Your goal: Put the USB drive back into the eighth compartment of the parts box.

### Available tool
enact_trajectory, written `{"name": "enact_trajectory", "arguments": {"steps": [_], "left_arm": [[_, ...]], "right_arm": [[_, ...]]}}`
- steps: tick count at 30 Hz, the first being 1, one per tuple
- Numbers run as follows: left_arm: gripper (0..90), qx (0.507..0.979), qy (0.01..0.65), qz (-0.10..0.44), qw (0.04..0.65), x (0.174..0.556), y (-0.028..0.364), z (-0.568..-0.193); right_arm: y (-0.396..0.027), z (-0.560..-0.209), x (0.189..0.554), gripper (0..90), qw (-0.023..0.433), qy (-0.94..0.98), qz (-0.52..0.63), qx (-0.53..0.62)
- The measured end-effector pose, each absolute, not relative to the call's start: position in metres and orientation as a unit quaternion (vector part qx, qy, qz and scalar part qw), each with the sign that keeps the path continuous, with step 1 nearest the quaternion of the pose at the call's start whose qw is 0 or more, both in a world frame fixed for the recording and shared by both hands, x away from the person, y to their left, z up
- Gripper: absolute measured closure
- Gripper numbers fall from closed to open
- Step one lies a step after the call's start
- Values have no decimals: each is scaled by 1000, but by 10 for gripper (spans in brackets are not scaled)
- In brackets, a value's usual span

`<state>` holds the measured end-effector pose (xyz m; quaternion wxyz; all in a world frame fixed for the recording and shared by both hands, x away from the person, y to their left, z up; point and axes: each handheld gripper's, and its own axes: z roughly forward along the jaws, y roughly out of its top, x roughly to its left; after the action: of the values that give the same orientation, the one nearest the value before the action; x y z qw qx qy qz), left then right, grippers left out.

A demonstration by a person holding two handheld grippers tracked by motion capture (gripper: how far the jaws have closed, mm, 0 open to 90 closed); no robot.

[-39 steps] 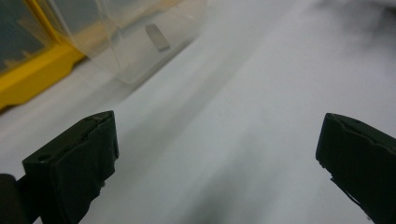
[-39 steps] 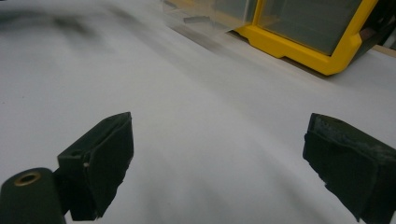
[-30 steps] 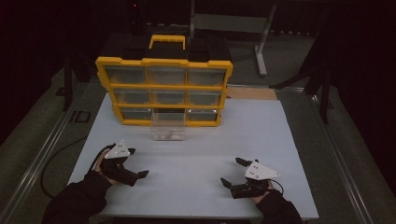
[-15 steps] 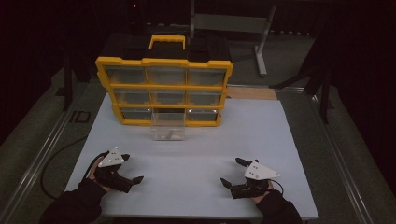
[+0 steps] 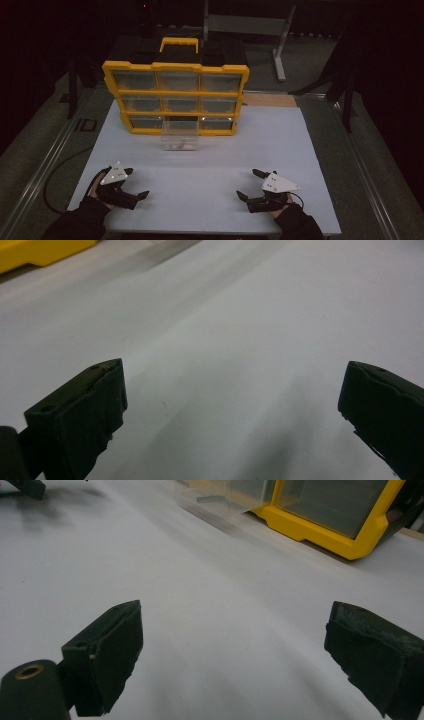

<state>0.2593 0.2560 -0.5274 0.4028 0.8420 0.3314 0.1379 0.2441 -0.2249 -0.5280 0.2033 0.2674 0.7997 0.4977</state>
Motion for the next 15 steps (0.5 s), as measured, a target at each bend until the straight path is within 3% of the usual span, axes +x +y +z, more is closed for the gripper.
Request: {"name": "enact_trajectory", "arguments": {"steps": [15], "left_arm": [[4,846,324,136,400,259,253,-532]], "right_arm": [[-225,-529,245,89,201,802,496,266]]}}
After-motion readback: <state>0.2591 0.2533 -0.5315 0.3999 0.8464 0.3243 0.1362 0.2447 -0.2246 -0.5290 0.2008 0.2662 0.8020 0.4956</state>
